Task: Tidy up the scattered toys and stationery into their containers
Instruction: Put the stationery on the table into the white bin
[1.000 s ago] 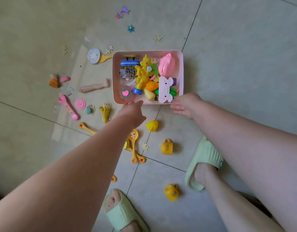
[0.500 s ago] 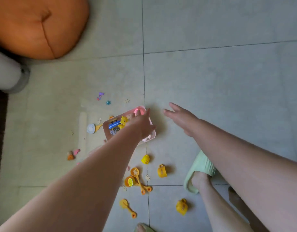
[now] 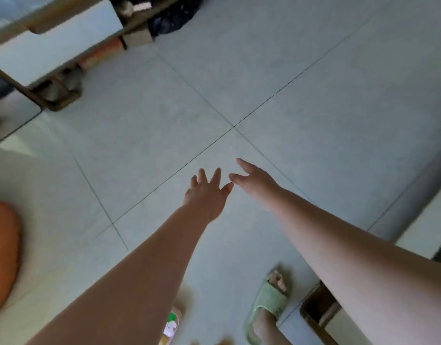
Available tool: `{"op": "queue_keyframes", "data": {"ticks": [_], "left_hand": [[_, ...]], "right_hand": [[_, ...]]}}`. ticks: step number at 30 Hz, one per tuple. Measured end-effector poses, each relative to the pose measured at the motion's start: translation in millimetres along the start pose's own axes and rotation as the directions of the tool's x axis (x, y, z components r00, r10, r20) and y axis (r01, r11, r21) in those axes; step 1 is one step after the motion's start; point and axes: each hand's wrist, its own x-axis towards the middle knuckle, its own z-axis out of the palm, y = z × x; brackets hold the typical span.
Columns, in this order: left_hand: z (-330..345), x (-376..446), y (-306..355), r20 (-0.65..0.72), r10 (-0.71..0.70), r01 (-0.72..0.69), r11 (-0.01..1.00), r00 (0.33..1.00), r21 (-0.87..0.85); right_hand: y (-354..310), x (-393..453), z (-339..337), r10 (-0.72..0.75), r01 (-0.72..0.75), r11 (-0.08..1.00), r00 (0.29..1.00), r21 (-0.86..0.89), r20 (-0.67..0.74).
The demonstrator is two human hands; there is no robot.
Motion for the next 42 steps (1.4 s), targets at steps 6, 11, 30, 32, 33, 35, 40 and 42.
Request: {"op": "queue_keyframes", "data": {"ticks": [6, 11, 30, 32, 33, 35, 40, 42], "left_hand": [[-48.7, 51.9, 172.5, 0.021, 0.216, -0.217, 0.970, 0.976, 0.113], [-65.2, 61.2, 297.9, 0.075, 0.389, -0.395, 0.884, 0.918, 0.250], [26.8, 14.6, 637.5, 0.523, 0.724, -0.888, 0.297, 0.449, 0.351], [23.9, 17.8, 651.4, 0.569, 0.712, -0.902, 0.229, 0.412, 0.367], [21.9, 18.7, 663.8, 0.581, 0.717, -0.908, 0.183, 0.386, 0.378], [23.7, 17.4, 690.5, 0.607, 0.723, -0.915, 0.088, 0.331, 0.395], [61.0, -11.3, 732.4, 0.697, 0.679, -0.909, -0.107, 0.230, 0.403], [85.9, -34.8, 751.1, 0.720, 0.674, -0.920, -0.157, 0.167, 0.360]], "right_hand": [[41.9, 0.1, -160.4, 0.121, -0.076, 0.979, 0.963, 0.187, -0.242], [98.3, -26.4, -257.1, 0.245, -0.069, 0.920, 0.868, 0.385, -0.432], [287.3, -140.5, -415.9, 0.797, -0.023, 0.559, 0.289, 0.829, -0.530], [292.2, -144.2, -420.0, 0.834, -0.012, 0.513, 0.242, 0.858, -0.495], [296.3, -147.4, -424.8, 0.846, -0.014, 0.502, 0.215, 0.865, -0.488], [308.2, -155.3, -432.3, 0.870, -0.005, 0.477, 0.143, 0.879, -0.471], [343.6, -182.6, -429.0, 0.916, 0.021, 0.401, 0.000, 0.916, -0.402], [365.7, -199.8, -429.1, 0.935, 0.077, 0.353, -0.058, 0.933, -0.349]]}}
